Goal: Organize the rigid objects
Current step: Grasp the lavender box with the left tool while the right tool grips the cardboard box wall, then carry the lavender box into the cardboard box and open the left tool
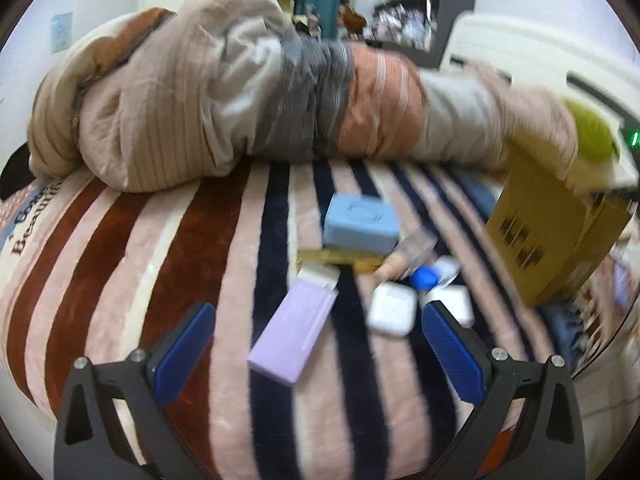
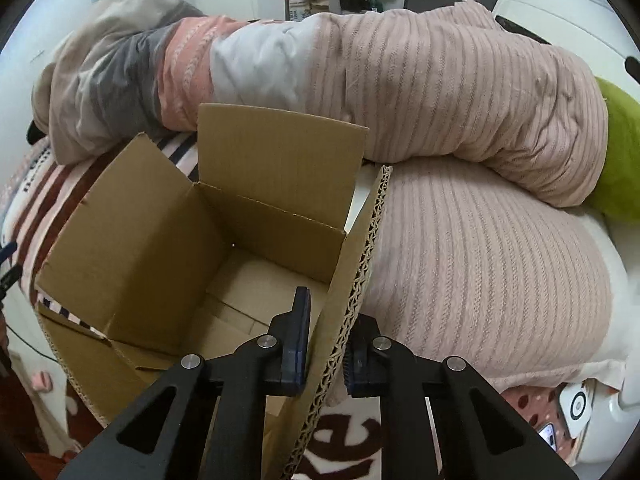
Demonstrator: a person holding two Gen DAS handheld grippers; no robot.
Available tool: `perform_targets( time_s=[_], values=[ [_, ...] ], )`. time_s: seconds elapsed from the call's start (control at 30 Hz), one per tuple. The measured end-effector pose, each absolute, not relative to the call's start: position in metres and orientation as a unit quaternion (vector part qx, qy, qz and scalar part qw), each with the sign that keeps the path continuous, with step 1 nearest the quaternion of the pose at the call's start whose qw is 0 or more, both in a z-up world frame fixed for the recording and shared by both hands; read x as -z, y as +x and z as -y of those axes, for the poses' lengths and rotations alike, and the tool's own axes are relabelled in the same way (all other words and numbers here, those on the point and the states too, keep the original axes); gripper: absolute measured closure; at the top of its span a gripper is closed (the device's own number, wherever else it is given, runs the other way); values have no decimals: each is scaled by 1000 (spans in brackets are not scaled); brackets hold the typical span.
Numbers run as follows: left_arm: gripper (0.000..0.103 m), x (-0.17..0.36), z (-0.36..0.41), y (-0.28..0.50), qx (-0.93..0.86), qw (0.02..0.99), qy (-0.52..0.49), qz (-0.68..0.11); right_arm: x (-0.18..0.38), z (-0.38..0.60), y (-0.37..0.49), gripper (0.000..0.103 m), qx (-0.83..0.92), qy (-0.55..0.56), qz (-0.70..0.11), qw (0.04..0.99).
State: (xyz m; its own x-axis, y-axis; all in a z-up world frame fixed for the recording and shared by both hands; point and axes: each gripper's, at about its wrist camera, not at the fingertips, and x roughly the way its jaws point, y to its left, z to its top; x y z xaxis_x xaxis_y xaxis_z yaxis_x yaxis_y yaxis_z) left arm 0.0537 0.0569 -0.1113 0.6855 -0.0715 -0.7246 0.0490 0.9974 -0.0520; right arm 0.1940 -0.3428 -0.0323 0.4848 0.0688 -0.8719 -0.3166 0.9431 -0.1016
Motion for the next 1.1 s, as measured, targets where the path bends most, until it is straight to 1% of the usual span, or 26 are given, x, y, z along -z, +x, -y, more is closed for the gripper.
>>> perform_targets(
  time_s=[0.13, 0.17, 0.23, 0.27, 0.3, 0.33, 0.4, 0.43, 0.5, 0.6, 0.77, 0.93, 1.1],
  values=[
    [1, 141, -56, 68, 47, 905, 32, -421, 32, 342, 194, 94, -113, -131, -493, 853],
    [2, 148, -56, 74, 45, 902, 42, -427, 32, 343, 194, 94, -113, -130, -493, 853],
    [13, 161, -57, 85, 49, 897, 60, -436, 32, 342, 194, 94, -113, -129, -493, 853],
    [24, 166, -58, 87, 51, 895, 64, -438, 32, 343, 194, 94, -113, -126, -493, 854],
    [33, 172, -59, 92, 52, 892, 66, -443, 32, 342, 194, 94, -113, -127, -493, 854],
    [37, 178, -61, 98, 55, 888, 67, -452, 32, 342, 194, 94, -113, -127, -493, 853],
    [63, 184, -63, 103, 68, 884, 58, -459, 32, 341, 195, 94, -112, -128, -493, 853],
    [68, 185, -65, 105, 79, 884, 47, -459, 32, 340, 195, 94, -112, -128, -493, 853],
    [69, 182, -64, 106, 92, 885, 40, -455, 32, 341, 195, 93, -113, -129, -494, 852],
    [69, 163, -58, 103, 100, 890, 37, -443, 32, 341, 195, 93, -114, -129, -494, 852],
    [69, 103, -30, 108, 133, 903, 34, -406, 32, 340, 196, 93, -115, -129, -493, 853],
    [69, 39, 36, 122, 193, 909, 61, -365, 34, 335, 198, 93, -116, -137, -492, 852],
    [69, 3, 109, 142, 274, 888, 71, -362, 34, 334, 197, 93, -119, -141, -490, 852]
  ],
)
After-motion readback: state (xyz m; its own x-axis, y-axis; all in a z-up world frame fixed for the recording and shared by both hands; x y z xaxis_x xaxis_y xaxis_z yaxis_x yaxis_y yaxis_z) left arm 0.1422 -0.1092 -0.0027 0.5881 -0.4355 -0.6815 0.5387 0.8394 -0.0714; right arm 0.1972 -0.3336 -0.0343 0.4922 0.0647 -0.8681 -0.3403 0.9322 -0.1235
